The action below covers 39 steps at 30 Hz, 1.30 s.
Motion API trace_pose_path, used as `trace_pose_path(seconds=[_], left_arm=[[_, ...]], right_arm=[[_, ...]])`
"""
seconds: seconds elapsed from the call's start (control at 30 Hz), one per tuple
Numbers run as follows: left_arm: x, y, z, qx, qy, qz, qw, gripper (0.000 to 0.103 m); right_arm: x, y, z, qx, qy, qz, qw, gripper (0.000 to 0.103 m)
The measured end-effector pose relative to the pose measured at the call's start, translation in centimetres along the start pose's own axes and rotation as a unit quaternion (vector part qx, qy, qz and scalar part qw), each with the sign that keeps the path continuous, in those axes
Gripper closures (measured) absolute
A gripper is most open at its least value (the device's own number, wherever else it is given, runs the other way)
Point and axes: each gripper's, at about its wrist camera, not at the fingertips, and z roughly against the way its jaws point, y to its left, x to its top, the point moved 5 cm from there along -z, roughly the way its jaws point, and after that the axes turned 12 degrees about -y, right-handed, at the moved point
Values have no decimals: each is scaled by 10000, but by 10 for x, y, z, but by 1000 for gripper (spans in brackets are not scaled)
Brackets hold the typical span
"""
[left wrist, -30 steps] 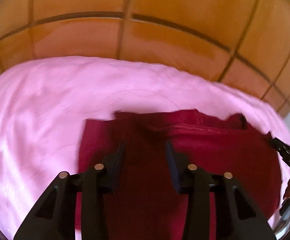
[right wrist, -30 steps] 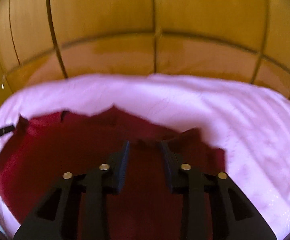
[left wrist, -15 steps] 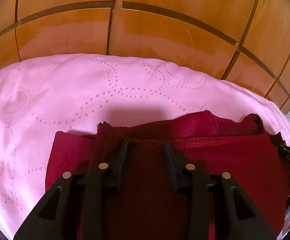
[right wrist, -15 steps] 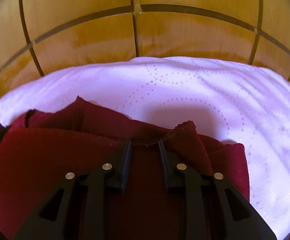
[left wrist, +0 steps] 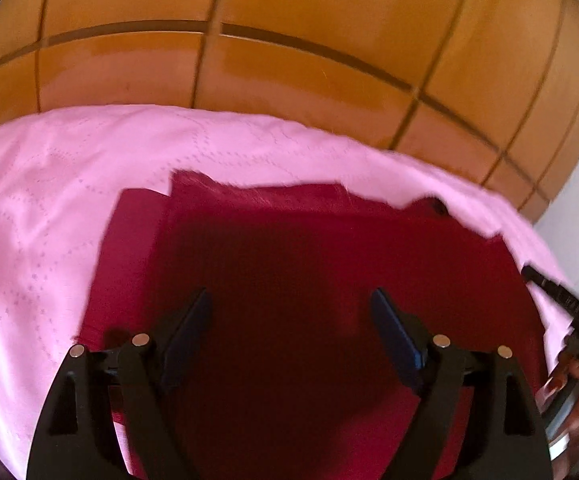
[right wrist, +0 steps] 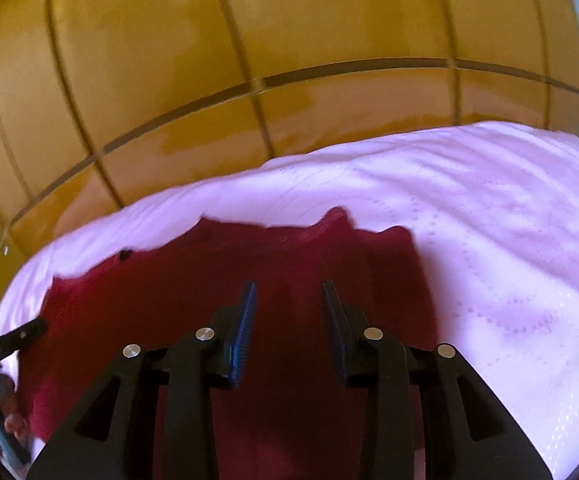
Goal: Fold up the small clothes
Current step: 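Press the folded garment flat with both open grippers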
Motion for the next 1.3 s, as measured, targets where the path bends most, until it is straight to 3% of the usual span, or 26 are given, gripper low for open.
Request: trace_pose_path(seconds=[0.17, 0.27, 0.47, 0.6, 0.77, 1.03, 1.3], left_arm=[[-9, 2, -6, 143, 14, -264, 9995, 18], [-13, 1, -10, 244, 90, -403, 9988, 16], [-12, -7, -5, 371, 100, -538, 9978, 14], [-21, -14, 17, 162, 29, -321, 9994, 14], [-30, -26, 40, -22, -174, -417, 9990, 14], [-50, -34, 42, 54, -167, -815, 9965, 10], [-51, -34, 41, 37, -110, -837, 9964, 4]], right_arm=[[-18, -25, -22, -483, 356, -43, 9982, 74], [-21, -39, -24, -393, 297, -554, 9972, 79], [-22, -33, -24, -510, 247, -362, 9977, 79], [-22, -35, -23, -486, 223, -397, 9978, 78], [-22, -34, -23, -502, 212, -336, 9979, 77], [-22, -33, -22, -485, 182, -360, 9980, 77], [-22, -33, -20, -471, 159, -393, 9980, 77]])
